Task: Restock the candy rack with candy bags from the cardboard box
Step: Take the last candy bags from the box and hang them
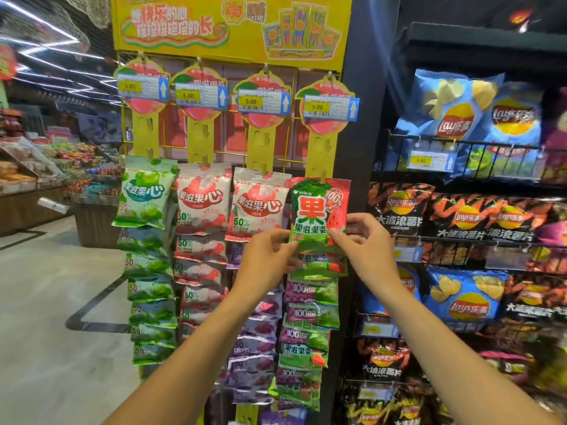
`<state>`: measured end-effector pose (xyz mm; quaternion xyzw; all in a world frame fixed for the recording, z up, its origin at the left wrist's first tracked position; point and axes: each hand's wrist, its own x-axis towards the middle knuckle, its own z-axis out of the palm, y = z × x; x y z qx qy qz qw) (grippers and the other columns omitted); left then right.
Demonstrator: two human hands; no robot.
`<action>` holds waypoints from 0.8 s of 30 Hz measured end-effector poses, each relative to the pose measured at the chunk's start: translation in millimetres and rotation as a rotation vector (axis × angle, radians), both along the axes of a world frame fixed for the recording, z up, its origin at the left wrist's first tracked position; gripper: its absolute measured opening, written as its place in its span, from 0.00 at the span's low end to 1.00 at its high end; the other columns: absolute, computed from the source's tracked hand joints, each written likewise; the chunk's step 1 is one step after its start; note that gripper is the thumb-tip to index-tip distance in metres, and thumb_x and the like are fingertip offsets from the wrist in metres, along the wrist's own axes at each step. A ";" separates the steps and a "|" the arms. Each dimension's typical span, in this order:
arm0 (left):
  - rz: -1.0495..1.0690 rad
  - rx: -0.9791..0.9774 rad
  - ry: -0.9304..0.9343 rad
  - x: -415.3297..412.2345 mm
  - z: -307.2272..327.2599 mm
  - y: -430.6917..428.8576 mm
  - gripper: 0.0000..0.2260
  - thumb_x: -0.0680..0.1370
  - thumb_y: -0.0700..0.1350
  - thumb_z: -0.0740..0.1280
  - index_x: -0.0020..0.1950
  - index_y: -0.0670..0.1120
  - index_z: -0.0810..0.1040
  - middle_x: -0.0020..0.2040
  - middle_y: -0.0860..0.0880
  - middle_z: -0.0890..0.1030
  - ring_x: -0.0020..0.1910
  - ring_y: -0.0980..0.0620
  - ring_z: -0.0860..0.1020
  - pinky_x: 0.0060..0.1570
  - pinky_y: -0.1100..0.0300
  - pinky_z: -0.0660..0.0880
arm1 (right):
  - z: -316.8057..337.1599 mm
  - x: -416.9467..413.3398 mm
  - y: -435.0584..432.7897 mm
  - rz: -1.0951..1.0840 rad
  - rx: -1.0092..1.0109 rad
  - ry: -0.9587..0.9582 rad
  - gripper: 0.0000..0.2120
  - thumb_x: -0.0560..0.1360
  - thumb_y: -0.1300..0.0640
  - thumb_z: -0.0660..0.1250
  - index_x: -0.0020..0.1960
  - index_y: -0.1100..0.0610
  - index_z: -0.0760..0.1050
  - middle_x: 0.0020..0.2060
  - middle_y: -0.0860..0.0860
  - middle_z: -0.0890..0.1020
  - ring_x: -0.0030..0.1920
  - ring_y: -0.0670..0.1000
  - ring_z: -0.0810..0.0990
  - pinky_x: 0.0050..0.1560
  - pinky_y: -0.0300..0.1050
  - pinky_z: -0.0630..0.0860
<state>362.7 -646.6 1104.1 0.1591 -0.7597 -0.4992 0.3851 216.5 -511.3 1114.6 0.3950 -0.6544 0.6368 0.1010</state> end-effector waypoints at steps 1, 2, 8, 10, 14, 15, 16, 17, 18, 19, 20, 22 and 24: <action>0.002 -0.022 -0.007 1.2 0.5 0.4 0.13 0.84 0.43 0.68 0.67 0.41 0.80 0.51 0.47 0.86 0.41 0.51 0.87 0.49 0.46 0.85 | 0.3 0.2 0.0 -0.009 0.004 0.005 0.14 0.74 0.51 0.78 0.55 0.51 0.79 0.46 0.48 0.85 0.42 0.44 0.85 0.47 0.46 0.83; 0.008 -0.050 -0.013 2.4 0.3 0.1 0.12 0.84 0.44 0.68 0.66 0.42 0.81 0.50 0.49 0.87 0.40 0.52 0.87 0.50 0.47 0.85 | 0.5 0.0 -0.5 -0.020 0.007 0.008 0.14 0.73 0.50 0.78 0.55 0.51 0.79 0.45 0.48 0.85 0.42 0.44 0.85 0.46 0.46 0.83; 0.188 -0.381 -0.114 14.7 -0.8 -7.9 0.14 0.83 0.51 0.69 0.66 0.47 0.83 0.52 0.52 0.88 0.46 0.56 0.86 0.52 0.50 0.84 | -0.2 2.7 -4.8 -0.090 0.038 0.044 0.14 0.74 0.49 0.77 0.55 0.51 0.79 0.45 0.47 0.84 0.44 0.43 0.82 0.45 0.39 0.80; 0.236 -0.469 -0.131 18.7 0.2 -9.9 0.14 0.82 0.52 0.69 0.65 0.50 0.84 0.52 0.54 0.88 0.50 0.57 0.84 0.55 0.53 0.83 | -2.4 2.1 -6.4 -0.116 0.047 0.059 0.13 0.74 0.47 0.77 0.54 0.49 0.79 0.45 0.48 0.83 0.44 0.46 0.82 0.45 0.42 0.80; 0.215 -0.513 -0.147 25.7 -1.6 -11.2 0.15 0.83 0.51 0.69 0.68 0.48 0.81 0.55 0.52 0.87 0.53 0.54 0.84 0.58 0.53 0.81 | -4.7 0.4 -8.2 -0.189 0.067 0.081 0.14 0.74 0.45 0.76 0.56 0.47 0.79 0.50 0.49 0.81 0.46 0.47 0.81 0.50 0.48 0.81; 0.198 -0.516 -0.158 27.3 -2.9 -11.4 0.16 0.83 0.51 0.69 0.70 0.49 0.80 0.57 0.52 0.87 0.53 0.54 0.84 0.59 0.53 0.80 | -4.5 2.1 -7.7 -0.196 0.069 0.078 0.14 0.75 0.45 0.75 0.57 0.48 0.79 0.51 0.48 0.81 0.47 0.46 0.81 0.51 0.48 0.81; 0.178 -0.516 -0.171 28.6 -4.6 -12.3 0.17 0.83 0.52 0.69 0.71 0.49 0.79 0.57 0.53 0.86 0.53 0.54 0.84 0.60 0.53 0.80 | -4.7 3.6 -7.3 -0.201 0.071 0.073 0.14 0.75 0.45 0.75 0.57 0.48 0.79 0.52 0.48 0.81 0.48 0.46 0.81 0.51 0.47 0.81; 0.159 -0.519 -0.181 29.9 -6.2 -13.1 0.18 0.83 0.52 0.68 0.72 0.50 0.79 0.58 0.54 0.86 0.53 0.54 0.83 0.60 0.52 0.79 | -4.9 6.1 -6.6 -0.202 0.071 0.071 0.14 0.75 0.45 0.75 0.58 0.47 0.79 0.53 0.48 0.81 0.49 0.45 0.80 0.52 0.46 0.81; 0.142 -0.532 -0.188 30.3 -8.3 -14.2 0.18 0.83 0.53 0.68 0.72 0.51 0.78 0.57 0.55 0.86 0.53 0.54 0.83 0.59 0.52 0.80 | -5.6 8.3 -6.2 -0.202 0.075 0.070 0.14 0.76 0.46 0.74 0.58 0.47 0.78 0.54 0.48 0.80 0.50 0.45 0.80 0.52 0.45 0.80; 0.131 -0.561 -0.198 30.8 -10.7 -15.2 0.18 0.83 0.55 0.68 0.72 0.53 0.78 0.58 0.57 0.86 0.53 0.54 0.83 0.57 0.51 0.80 | -7.0 11.1 -5.9 -0.203 0.081 0.072 0.14 0.76 0.47 0.74 0.59 0.48 0.78 0.55 0.48 0.80 0.51 0.45 0.80 0.53 0.44 0.80; 0.136 -0.612 -0.212 31.2 -13.6 -15.7 0.18 0.83 0.56 0.67 0.72 0.55 0.76 0.58 0.58 0.85 0.53 0.54 0.83 0.54 0.51 0.80 | -8.9 13.9 -5.3 -0.212 0.085 0.080 0.15 0.76 0.48 0.74 0.61 0.48 0.78 0.56 0.48 0.79 0.53 0.46 0.80 0.55 0.45 0.79; 0.172 -0.736 -0.238 30.5 -22.3 -16.8 0.18 0.83 0.59 0.65 0.72 0.59 0.74 0.61 0.60 0.83 0.54 0.54 0.83 0.50 0.52 0.80 | -15.6 17.8 -2.5 -0.246 0.104 0.104 0.15 0.77 0.50 0.74 0.61 0.47 0.76 0.56 0.47 0.78 0.55 0.48 0.80 0.56 0.47 0.78; 0.177 -0.825 -0.249 26.9 -33.1 -16.5 0.18 0.83 0.60 0.64 0.73 0.59 0.73 0.64 0.58 0.82 0.60 0.52 0.81 0.50 0.50 0.81 | -25.0 21.1 4.2 -0.273 0.154 0.110 0.16 0.78 0.51 0.73 0.64 0.46 0.75 0.58 0.46 0.76 0.59 0.49 0.78 0.55 0.44 0.76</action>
